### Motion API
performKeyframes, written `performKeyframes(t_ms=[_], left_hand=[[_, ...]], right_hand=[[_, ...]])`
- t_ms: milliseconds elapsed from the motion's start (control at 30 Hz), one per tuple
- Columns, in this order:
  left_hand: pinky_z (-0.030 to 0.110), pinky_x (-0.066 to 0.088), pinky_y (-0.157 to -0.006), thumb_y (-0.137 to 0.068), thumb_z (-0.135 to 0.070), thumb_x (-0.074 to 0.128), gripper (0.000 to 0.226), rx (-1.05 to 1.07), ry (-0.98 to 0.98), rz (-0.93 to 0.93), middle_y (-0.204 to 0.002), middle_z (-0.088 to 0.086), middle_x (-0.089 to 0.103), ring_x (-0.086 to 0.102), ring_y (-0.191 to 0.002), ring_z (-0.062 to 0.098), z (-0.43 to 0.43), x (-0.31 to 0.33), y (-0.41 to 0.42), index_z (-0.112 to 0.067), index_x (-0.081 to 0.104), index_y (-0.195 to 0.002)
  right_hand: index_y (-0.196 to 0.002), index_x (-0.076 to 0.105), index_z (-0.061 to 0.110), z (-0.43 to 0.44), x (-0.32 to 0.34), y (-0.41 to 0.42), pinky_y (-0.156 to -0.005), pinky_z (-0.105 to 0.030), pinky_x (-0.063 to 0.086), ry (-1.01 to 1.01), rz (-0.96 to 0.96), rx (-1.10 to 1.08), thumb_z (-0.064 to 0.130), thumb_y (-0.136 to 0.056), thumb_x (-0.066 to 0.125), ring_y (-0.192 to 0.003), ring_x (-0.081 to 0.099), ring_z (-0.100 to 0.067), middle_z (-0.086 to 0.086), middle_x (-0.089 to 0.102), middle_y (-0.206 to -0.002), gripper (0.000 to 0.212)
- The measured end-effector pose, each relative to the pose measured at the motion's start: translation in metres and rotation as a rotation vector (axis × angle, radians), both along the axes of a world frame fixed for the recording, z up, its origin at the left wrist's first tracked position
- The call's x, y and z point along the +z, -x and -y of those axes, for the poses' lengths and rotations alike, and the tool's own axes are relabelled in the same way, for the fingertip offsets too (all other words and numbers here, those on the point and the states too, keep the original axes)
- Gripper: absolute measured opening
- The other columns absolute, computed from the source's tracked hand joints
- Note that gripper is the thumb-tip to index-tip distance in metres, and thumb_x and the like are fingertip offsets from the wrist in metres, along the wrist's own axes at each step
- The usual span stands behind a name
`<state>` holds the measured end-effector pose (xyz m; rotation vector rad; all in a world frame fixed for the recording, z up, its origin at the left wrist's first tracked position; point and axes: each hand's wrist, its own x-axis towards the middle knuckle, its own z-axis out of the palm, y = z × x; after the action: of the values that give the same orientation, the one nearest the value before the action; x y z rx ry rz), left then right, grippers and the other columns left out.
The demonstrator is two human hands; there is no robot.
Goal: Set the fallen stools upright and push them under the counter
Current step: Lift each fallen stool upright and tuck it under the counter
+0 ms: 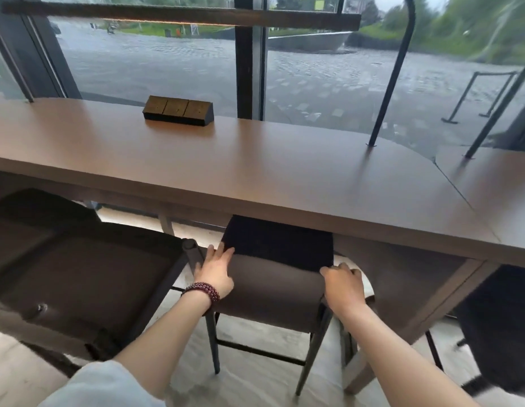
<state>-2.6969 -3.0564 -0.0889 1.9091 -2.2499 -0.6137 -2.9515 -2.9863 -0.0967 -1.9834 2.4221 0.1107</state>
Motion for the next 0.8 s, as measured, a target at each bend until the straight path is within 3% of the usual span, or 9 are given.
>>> performKeyframes(t_ms=[67, 133, 233, 333, 433, 567, 667, 733, 800], left_hand=[[0.048, 0.007, -0.118, -0.083, -0.004, 0.049, 0.081, -0.041, 0.013, 0.058, -0.159, 0.000, -0.006, -0.012, -0.146, 0.023, 0.001, -0.006, 0.002, -0.027, 0.010, -0.150], [0.047, 0.006, -0.118, -0.084, -0.005, 0.051, 0.083, -0.073, 0.034, 0.071, -0.159, 0.001, -0.010, -0.015, -0.145, 0.026, 0.004, -0.012, 0.002, -0.026, 0.005, -0.151], [0.044, 0.003, -0.118, -0.084, -0.004, 0.050, 0.084, -0.083, 0.021, 0.029, -0.159, 0.002, -0.012, -0.017, -0.145, 0.025, 0.000, -0.015, 0.002, -0.026, 0.005, -0.151], [0.046, 0.004, -0.118, -0.085, -0.001, 0.048, 0.083, -0.114, 0.017, 0.024, -0.158, -0.001, -0.014, -0.017, -0.145, 0.024, -0.009, -0.011, 0.004, -0.027, 0.004, -0.151], [0.045, 0.002, -0.119, -0.085, 0.001, 0.047, 0.084, -0.162, 0.029, -0.009, -0.158, -0.002, -0.015, -0.018, -0.145, 0.022, -0.019, -0.013, 0.010, -0.029, 0.003, -0.150], [0.038, -0.003, -0.119, -0.083, 0.003, 0.048, 0.087, -0.194, 0.043, -0.039, -0.158, -0.002, -0.014, -0.020, -0.144, 0.020, -0.025, -0.019, 0.011, -0.029, 0.004, -0.150], [0.039, -0.004, -0.119, -0.082, 0.003, 0.047, 0.087, -0.194, 0.026, -0.044, -0.158, -0.001, -0.013, -0.019, -0.144, 0.020, -0.024, -0.016, 0.010, -0.029, 0.005, -0.151], [0.041, -0.004, -0.119, -0.081, 0.004, 0.046, 0.087, -0.196, 0.001, -0.040, -0.159, -0.002, -0.013, -0.020, -0.144, 0.019, -0.022, -0.014, 0.010, -0.029, 0.005, -0.150], [0.042, -0.003, -0.119, -0.081, 0.004, 0.046, 0.087, -0.170, -0.020, -0.053, -0.159, -0.003, -0.013, -0.020, -0.144, 0.019, -0.023, -0.013, 0.012, -0.030, 0.005, -0.151]], right_hand=[[-0.088, 0.051, 0.023, 0.001, 0.004, -0.003, -0.084, -0.036, 0.035, -0.009, 0.006, -0.013, -0.005, -0.077, 0.048, -0.107, 0.051, -0.025, -0.001, 0.064, -0.090, 0.030], [-0.084, 0.046, 0.022, -0.001, 0.009, -0.003, -0.089, -0.035, 0.038, -0.016, 0.031, -0.007, -0.007, -0.079, 0.045, -0.105, 0.051, -0.026, 0.003, 0.044, -0.071, 0.029], [-0.081, 0.045, 0.020, -0.004, 0.016, 0.000, -0.089, -0.033, 0.039, -0.054, 0.012, 0.016, -0.006, -0.078, 0.047, -0.101, 0.053, -0.028, 0.006, 0.026, -0.065, 0.027], [-0.074, 0.046, 0.020, -0.013, 0.015, 0.003, -0.084, -0.032, 0.037, -0.077, -0.008, -0.009, -0.006, -0.077, 0.048, -0.092, 0.051, -0.030, 0.006, 0.029, -0.064, 0.027], [-0.086, 0.056, 0.022, -0.021, 0.015, 0.015, -0.082, -0.032, 0.037, -0.068, -0.028, -0.043, -0.004, -0.080, 0.048, -0.099, 0.056, -0.025, 0.006, 0.029, -0.064, 0.028], [-0.079, 0.051, 0.026, -0.031, 0.013, 0.023, -0.079, -0.031, 0.035, -0.055, -0.017, -0.077, 0.000, -0.083, 0.048, -0.100, 0.057, -0.024, 0.006, 0.034, -0.065, 0.026], [-0.065, 0.037, 0.023, -0.032, 0.012, 0.023, -0.076, -0.032, 0.035, -0.057, 0.006, -0.104, -0.003, -0.080, 0.048, -0.095, 0.059, -0.028, -0.001, 0.049, -0.076, 0.032], [-0.072, 0.046, 0.021, -0.029, 0.014, 0.023, -0.076, -0.031, 0.035, -0.070, 0.009, -0.107, -0.003, -0.081, 0.048, -0.096, 0.059, -0.028, -0.004, 0.059, -0.086, 0.026], [-0.092, 0.059, 0.020, -0.028, 0.015, 0.021, -0.086, -0.034, 0.038, -0.102, -0.012, -0.099, 0.000, -0.082, 0.047, -0.102, 0.058, -0.027, -0.006, 0.066, -0.099, 0.026]])
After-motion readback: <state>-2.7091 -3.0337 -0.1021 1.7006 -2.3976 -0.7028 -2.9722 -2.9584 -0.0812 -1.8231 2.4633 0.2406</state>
